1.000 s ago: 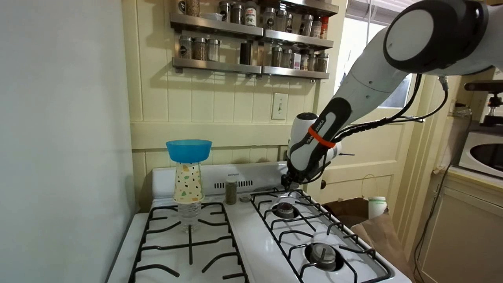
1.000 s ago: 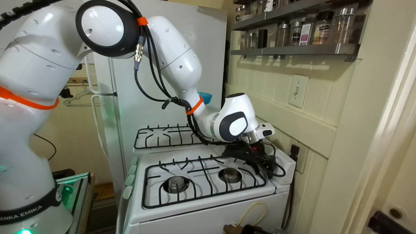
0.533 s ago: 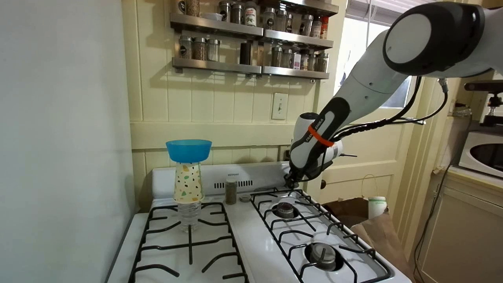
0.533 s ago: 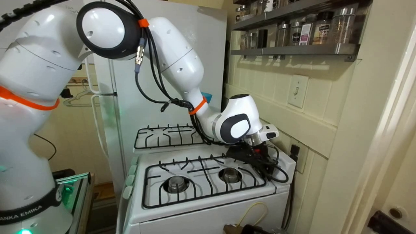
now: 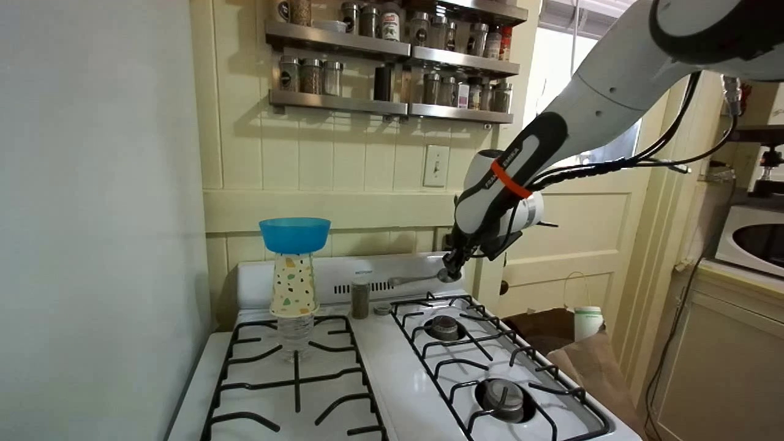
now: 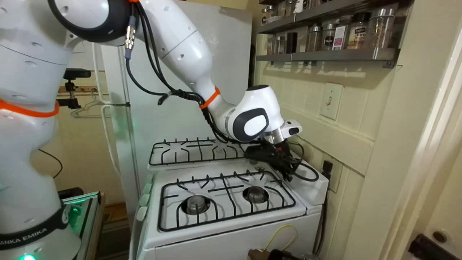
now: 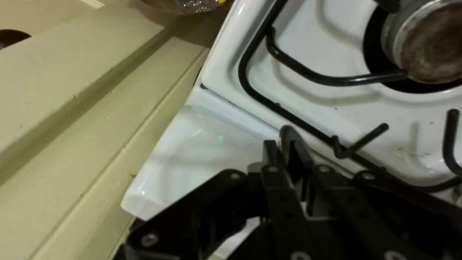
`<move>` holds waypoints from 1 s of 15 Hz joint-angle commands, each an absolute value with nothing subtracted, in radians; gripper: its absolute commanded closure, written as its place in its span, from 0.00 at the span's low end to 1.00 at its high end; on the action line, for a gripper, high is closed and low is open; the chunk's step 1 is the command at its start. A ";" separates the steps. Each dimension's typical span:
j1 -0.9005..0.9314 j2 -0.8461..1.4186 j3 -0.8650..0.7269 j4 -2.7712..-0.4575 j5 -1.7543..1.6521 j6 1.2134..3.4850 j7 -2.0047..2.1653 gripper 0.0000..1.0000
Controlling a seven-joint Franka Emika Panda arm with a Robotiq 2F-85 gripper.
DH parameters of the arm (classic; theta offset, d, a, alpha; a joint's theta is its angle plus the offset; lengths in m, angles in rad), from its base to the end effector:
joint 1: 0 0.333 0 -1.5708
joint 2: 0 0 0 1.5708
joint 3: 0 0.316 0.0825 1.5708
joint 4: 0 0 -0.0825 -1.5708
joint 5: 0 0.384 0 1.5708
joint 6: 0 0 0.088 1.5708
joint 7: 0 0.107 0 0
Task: Move the spoon to the bottom left corner of the stove
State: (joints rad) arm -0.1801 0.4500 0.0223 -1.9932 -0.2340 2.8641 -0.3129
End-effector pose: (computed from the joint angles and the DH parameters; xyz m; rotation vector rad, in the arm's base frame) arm 0.6386 -0.0895 0.2781 2.8448 0.5210 0.5640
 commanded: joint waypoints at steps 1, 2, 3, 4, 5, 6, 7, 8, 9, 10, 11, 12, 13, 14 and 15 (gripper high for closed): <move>-0.215 0.286 0.066 -2.114 -0.198 2.760 -0.450 1.00; -0.210 0.245 0.057 -2.137 -0.207 2.712 -0.477 0.99; -0.214 0.214 0.058 -2.157 -0.202 2.671 -0.528 1.00; -0.201 0.181 0.038 -2.175 -0.221 2.630 -0.546 0.99; -0.198 0.148 0.028 -2.196 -0.224 2.600 -0.575 0.99; -0.204 0.118 0.030 -2.219 -0.198 2.585 -0.630 0.99; -0.212 0.081 0.036 -2.250 -0.159 2.586 -0.712 0.99; -0.210 0.051 0.029 -2.276 -0.140 2.585 -0.775 0.99; -0.209 0.014 0.023 -2.308 -0.106 2.586 -0.861 0.99; -0.253 -0.015 0.074 -2.338 -0.080 2.589 -0.928 0.99; -0.256 -0.039 0.091 -2.361 -0.030 2.595 -1.001 0.99; -0.181 -0.050 0.027 -2.368 0.028 2.581 -1.073 0.99; -0.166 -0.058 0.022 -2.370 0.082 2.565 -1.146 0.99; -0.145 -0.065 0.012 -2.372 0.135 2.552 -1.217 0.99; -0.124 -0.073 0.003 -2.373 0.185 2.530 -1.288 0.99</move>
State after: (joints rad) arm -0.1884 -0.0206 0.0393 -2.3400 0.0480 2.5878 -1.0951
